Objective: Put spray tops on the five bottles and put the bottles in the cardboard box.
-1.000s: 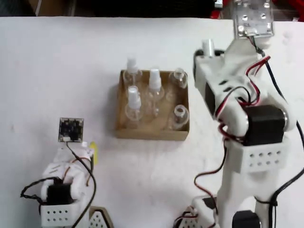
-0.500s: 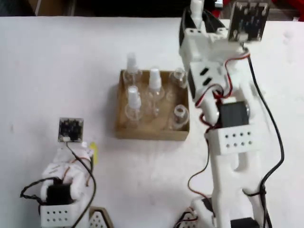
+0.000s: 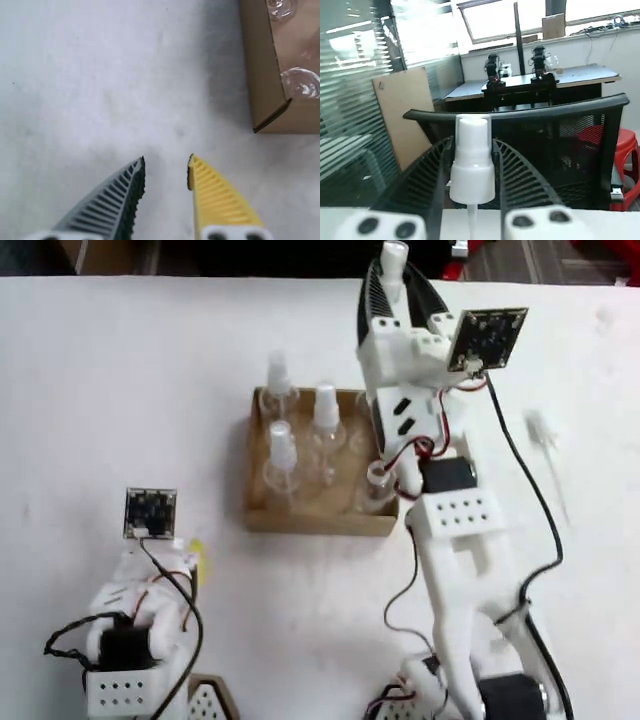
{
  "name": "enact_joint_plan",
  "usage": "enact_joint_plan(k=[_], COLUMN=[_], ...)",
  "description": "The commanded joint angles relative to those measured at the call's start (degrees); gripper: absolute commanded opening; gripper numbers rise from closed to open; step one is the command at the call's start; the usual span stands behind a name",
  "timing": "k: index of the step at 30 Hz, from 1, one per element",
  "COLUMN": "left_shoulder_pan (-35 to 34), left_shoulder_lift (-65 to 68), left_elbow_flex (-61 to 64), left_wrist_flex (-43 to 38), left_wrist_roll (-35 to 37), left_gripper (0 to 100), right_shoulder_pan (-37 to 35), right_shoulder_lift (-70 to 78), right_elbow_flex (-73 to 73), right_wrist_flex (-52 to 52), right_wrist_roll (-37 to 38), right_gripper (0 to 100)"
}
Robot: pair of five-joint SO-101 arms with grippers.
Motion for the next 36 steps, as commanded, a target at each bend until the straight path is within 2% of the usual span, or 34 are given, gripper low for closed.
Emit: enact_joint_plan(k=[1, 13, 21, 36], left_shoulder_pan=[-0.3, -0.3, -0.3, -0.3], left_shoulder_lift=[-0.6, -0.6, -0.6, -0.6], left_elbow_flex=[-0.2, -0.2, -0.2, -0.2], left_wrist_flex=[0.3, 0.3, 0.3, 0.3], left_wrist_roll=[-0.6, -0.6, -0.6, -0.6], left_gripper=[14, 14, 14, 14], right_shoulder_pan=[3.4, 3.9, 4.4, 4.6], right_shoulder_lift=[2.7, 5.8, 10.7, 11.3], right_elbow_flex=[-0.6, -1.1, -1.8, -2.2], right_wrist_flex=[-6.6, -7.8, -12.8, -13.0], right_wrist_roll=[-4.2, -4.7, -4.7, -4.7], right_gripper=[1.6, 1.6, 1.6, 1.6])
